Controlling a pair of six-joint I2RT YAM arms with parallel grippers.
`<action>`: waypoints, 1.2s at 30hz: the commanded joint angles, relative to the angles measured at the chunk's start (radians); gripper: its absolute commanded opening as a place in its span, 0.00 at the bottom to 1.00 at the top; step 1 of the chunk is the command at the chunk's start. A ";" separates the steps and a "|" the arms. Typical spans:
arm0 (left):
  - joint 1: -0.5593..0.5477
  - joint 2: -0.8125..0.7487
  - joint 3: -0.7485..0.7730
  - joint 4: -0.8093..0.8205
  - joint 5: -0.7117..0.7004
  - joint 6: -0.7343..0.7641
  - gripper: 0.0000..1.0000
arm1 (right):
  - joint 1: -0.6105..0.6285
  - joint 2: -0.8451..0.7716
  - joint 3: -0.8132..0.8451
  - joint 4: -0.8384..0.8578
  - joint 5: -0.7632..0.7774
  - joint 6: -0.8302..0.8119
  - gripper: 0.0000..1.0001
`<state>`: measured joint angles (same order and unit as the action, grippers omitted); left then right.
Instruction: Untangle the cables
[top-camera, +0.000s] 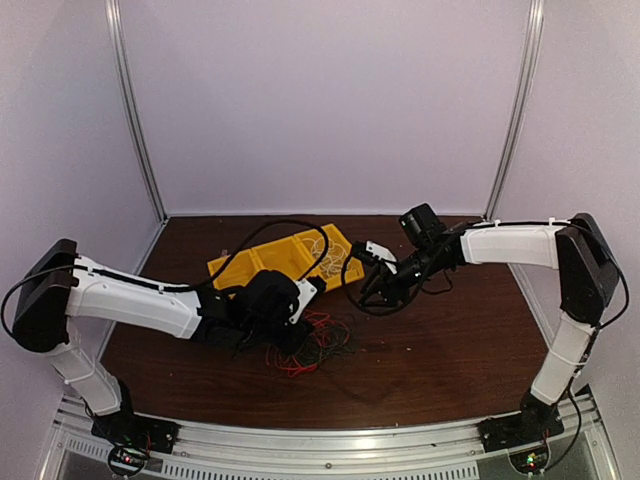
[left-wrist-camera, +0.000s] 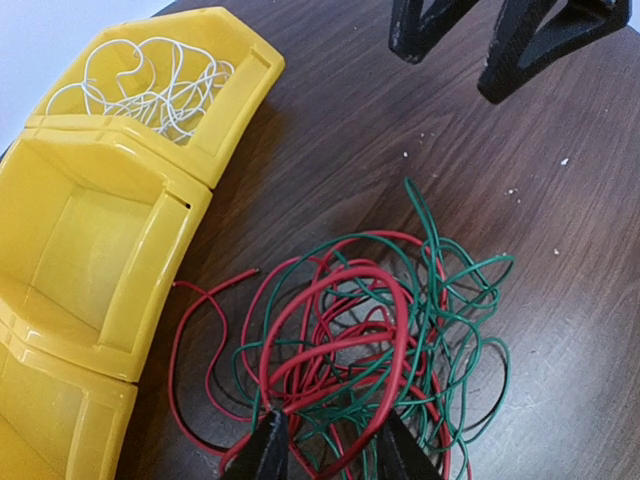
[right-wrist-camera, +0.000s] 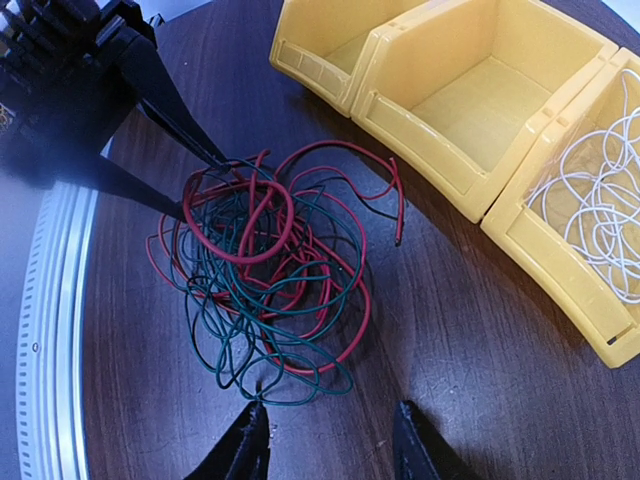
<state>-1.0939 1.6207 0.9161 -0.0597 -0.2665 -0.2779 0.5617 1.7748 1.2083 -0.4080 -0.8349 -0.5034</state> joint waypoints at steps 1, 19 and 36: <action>-0.003 0.032 0.040 -0.005 -0.024 0.030 0.28 | 0.010 0.013 0.005 0.012 -0.036 0.020 0.44; -0.011 -0.275 -0.087 0.221 0.010 -0.093 0.00 | 0.121 0.142 0.032 0.048 -0.015 0.061 0.74; -0.034 -0.534 0.238 -0.057 -0.090 -0.009 0.00 | 0.033 0.149 0.025 0.056 -0.052 0.190 0.00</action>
<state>-1.1233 1.1584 0.9947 -0.0399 -0.2909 -0.3473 0.6579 1.9854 1.2339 -0.3264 -0.8974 -0.3244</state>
